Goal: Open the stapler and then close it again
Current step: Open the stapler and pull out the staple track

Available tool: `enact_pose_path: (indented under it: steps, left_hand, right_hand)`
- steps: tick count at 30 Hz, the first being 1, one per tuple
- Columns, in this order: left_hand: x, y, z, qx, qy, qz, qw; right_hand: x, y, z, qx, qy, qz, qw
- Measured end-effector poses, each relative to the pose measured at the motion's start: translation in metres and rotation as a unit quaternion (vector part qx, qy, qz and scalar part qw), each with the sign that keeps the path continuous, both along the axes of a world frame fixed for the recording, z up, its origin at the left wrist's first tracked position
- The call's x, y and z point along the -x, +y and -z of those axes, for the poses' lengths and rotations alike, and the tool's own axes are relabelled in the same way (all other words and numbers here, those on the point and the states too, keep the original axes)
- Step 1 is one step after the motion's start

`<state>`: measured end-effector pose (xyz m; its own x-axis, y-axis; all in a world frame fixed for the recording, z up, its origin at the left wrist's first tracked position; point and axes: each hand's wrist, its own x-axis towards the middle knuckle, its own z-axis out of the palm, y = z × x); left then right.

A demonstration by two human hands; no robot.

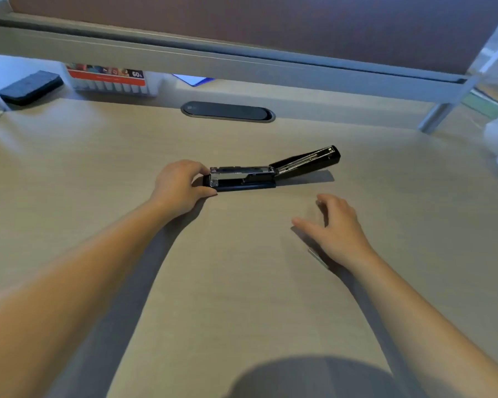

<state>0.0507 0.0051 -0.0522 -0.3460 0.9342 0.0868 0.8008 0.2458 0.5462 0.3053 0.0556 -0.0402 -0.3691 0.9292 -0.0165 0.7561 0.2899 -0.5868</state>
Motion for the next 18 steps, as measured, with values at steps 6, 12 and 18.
enact_pose_path:
  steps: [6,12,18]
  left_hand:
    - [-0.010,-0.010,0.009,-0.035,-0.033,-0.003,0.999]
    - [-0.020,-0.025,0.012,-0.042,-0.071,-0.023,0.996]
    - [-0.037,-0.050,0.004,-0.026,-0.046,-0.026,0.998]
  right_hand:
    - [-0.022,-0.032,0.008,-0.081,-0.050,-0.068,0.993]
    - [-0.032,-0.049,0.015,-0.129,0.024,-0.022,0.991]
    - [-0.029,-0.068,0.006,-0.136,0.086,-0.038,0.986]
